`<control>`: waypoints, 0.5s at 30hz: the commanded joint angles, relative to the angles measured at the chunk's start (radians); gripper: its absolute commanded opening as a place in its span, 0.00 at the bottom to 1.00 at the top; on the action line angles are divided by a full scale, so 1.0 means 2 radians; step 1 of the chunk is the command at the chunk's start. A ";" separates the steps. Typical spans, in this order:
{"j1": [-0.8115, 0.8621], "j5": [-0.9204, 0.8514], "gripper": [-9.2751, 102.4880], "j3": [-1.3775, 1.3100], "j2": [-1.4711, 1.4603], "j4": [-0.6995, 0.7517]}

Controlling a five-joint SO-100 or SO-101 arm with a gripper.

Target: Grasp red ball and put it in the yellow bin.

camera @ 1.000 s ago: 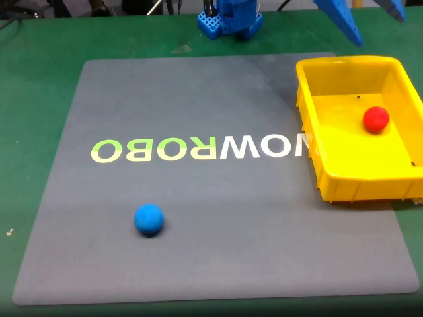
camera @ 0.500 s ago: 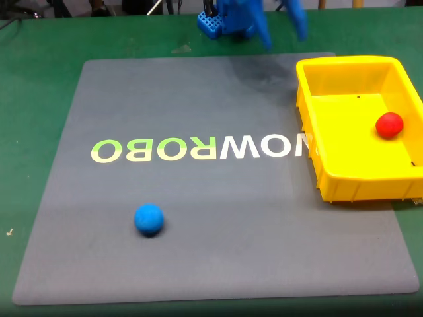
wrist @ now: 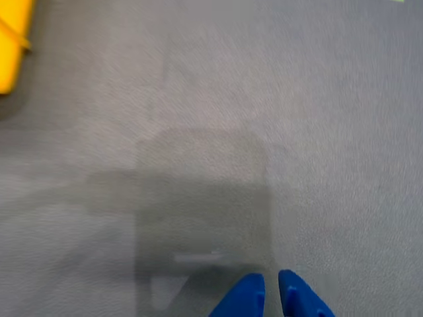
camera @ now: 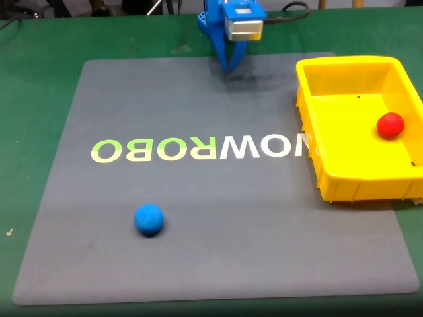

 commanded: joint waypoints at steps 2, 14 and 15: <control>0.021 0.000 0.08 0.015 0.035 0.030; 0.036 -0.013 0.08 0.053 0.058 0.104; 0.036 -0.014 0.08 0.053 0.058 0.104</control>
